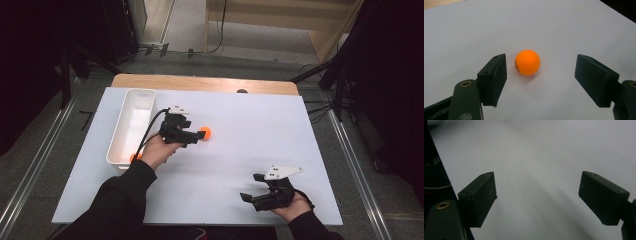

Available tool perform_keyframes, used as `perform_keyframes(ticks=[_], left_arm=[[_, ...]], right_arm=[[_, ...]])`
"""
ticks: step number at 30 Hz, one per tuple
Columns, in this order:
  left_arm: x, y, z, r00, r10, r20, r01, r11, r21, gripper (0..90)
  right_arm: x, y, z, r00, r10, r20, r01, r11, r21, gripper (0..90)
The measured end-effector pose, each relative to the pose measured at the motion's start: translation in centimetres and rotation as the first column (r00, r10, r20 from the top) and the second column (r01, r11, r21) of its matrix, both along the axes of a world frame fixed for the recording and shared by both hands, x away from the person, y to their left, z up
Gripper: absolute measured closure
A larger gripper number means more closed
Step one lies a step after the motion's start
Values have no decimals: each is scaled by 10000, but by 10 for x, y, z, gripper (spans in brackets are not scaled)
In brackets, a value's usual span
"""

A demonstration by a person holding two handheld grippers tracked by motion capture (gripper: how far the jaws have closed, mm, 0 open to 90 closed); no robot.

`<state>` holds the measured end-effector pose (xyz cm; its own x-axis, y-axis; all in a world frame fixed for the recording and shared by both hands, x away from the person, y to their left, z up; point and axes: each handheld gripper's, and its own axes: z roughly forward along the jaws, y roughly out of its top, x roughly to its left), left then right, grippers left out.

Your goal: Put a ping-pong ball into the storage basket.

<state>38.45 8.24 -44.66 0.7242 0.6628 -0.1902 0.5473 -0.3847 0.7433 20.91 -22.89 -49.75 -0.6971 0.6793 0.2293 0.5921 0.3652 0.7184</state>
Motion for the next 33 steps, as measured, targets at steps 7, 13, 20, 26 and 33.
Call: perform_keyframes(ticks=[7, 13, 20, 26, 33], left_arm=[[6, -6, -1, 10000, -88, -43, 88, 10000, 45, 262], [11, -15, -2, 9999, -81, 130, 79, 9998, 177, 262], [20, -20, -1, 9999, -132, 68, 131, 9998, 121, 262], [27, -30, -3, 9997, -162, 188, 164, 9998, -63, 262], [36, -42, -5, 9991, -190, 384, 183, 9997, 174, 262]], right_arm=[[1, -1, 0, 9999, -127, -18, 127, 9999, 43, 134], [0, -2, -1, 9998, -187, 4, 187, 9998, 77, 134], [-1, -3, -2, 9993, -374, -65, 375, 9993, 68, 134], [-2, -4, -3, 9989, -462, -49, 462, 9989, 29, 134], [-2, -6, -4, 9982, -590, -77, 591, 9982, 40, 134]])
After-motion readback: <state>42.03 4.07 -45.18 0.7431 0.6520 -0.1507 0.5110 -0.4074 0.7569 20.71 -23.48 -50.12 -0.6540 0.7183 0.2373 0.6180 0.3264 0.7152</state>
